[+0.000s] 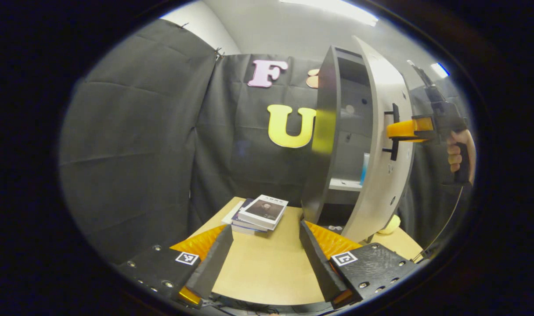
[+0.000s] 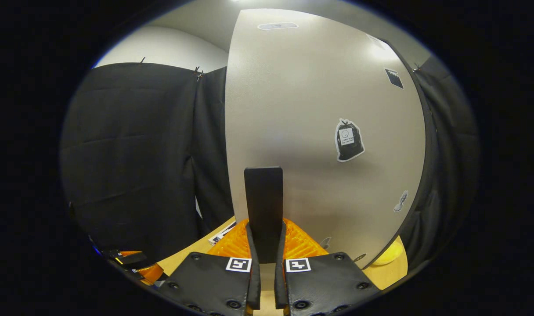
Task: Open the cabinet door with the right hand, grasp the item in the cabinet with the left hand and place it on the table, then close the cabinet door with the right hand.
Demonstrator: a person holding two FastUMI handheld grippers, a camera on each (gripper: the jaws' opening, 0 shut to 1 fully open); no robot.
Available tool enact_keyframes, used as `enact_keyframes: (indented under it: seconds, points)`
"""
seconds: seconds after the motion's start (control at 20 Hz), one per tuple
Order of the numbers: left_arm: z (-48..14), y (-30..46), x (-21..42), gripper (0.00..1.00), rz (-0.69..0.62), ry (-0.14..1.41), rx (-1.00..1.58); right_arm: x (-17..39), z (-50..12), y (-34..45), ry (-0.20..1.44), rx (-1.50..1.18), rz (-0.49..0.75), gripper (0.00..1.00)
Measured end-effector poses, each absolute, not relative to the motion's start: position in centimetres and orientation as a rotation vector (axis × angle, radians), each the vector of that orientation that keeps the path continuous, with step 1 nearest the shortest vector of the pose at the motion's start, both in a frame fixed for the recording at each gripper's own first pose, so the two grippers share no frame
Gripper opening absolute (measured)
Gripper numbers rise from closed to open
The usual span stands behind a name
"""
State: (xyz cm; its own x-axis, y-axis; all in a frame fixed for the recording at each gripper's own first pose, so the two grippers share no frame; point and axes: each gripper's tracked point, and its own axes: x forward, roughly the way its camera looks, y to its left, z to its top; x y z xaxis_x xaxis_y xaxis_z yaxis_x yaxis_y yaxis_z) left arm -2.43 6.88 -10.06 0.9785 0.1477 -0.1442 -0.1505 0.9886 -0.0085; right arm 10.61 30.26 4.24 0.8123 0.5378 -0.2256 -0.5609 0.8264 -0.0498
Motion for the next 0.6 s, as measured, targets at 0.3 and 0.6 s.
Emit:
enact_keyframes:
  seconds: [0.3,0.6]
  points:
    - [-10.6,1.8,-4.2,0.96,0.197,0.162,-0.041,10.6,4.3,30.6,0.212,-0.094,0.664,0.14]
    - [-10.1,-4.3,-6.6,0.94,0.21,0.15,0.001,10.6,5.0,30.7,0.209,-0.081,0.762,0.14]
